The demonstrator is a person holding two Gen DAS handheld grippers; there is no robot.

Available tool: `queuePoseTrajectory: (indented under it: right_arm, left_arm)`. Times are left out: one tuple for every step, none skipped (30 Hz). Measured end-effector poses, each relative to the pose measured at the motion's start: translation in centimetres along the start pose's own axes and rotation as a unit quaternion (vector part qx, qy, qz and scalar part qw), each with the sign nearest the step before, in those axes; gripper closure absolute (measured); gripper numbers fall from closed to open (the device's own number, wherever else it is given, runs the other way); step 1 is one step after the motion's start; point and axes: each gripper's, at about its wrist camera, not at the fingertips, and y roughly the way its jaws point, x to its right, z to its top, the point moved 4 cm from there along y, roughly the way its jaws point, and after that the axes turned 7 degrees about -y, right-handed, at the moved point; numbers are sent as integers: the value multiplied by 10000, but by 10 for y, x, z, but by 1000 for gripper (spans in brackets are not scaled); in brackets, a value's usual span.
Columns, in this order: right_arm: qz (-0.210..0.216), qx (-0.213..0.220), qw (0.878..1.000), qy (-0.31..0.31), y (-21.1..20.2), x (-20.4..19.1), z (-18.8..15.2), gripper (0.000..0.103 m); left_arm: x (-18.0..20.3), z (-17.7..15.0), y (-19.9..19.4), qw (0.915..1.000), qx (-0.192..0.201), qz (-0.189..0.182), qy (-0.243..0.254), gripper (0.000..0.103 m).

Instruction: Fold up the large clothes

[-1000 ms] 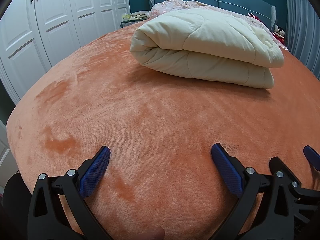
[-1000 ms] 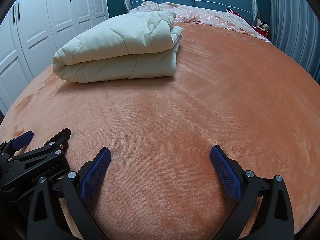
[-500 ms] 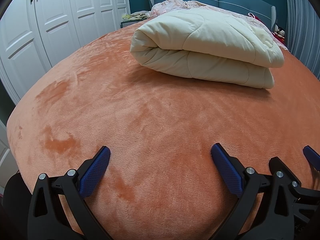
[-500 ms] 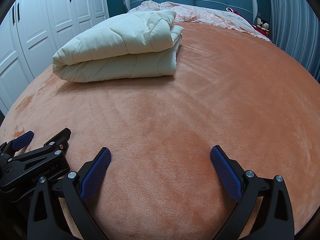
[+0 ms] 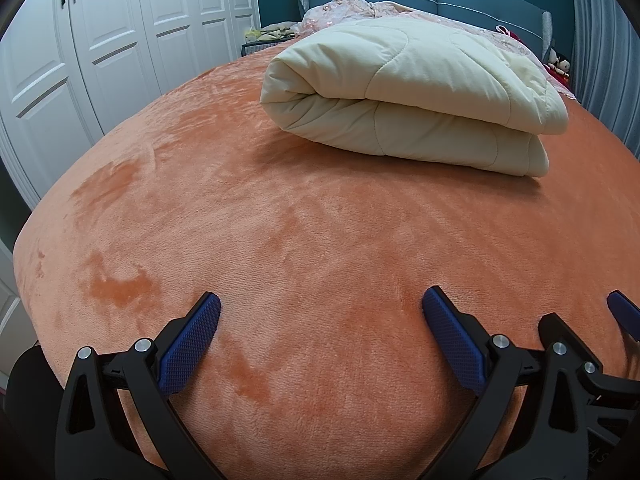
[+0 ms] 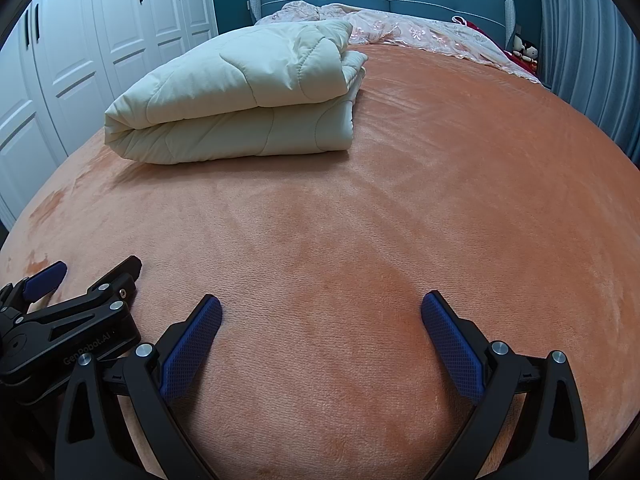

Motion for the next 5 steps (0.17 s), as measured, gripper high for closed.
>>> queuePoseTrajectory:
  right_arm:
    - [-1, 1, 10000, -1, 0, 0, 0, 5]
    - [0, 0, 10000, 0, 0, 0, 0, 5]
    - [0, -1, 10000, -1, 0, 0, 0, 5]
    - [-2, 0, 10000, -3, 0, 0, 0, 5]
    - [0, 0, 10000, -2, 0, 0, 0, 5]
  left_arm:
    - [0, 0, 0, 10000, -7, -4, -4, 5]
    - [0, 0, 0, 10000, -3, -2, -2, 5]
    - [0, 0, 0, 10000, -2, -2, -2, 5]
    - [0, 0, 0, 10000, -3, -3, -3, 5]
    - [0, 0, 0, 10000, -2, -3, -3, 5]
